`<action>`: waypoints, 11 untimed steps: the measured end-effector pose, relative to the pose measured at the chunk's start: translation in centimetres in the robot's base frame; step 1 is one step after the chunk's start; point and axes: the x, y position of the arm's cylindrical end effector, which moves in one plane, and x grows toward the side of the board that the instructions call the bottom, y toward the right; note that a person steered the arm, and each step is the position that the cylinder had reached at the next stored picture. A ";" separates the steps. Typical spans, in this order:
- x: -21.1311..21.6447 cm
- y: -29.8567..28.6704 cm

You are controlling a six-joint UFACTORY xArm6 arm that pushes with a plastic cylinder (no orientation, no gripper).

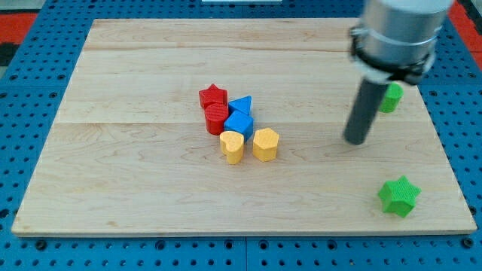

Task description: Push green circle towards the center

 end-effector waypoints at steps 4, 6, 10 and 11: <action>-5.7 -2.2; -11.1 -1.7; -13.4 -2.8; -10.3 -7.5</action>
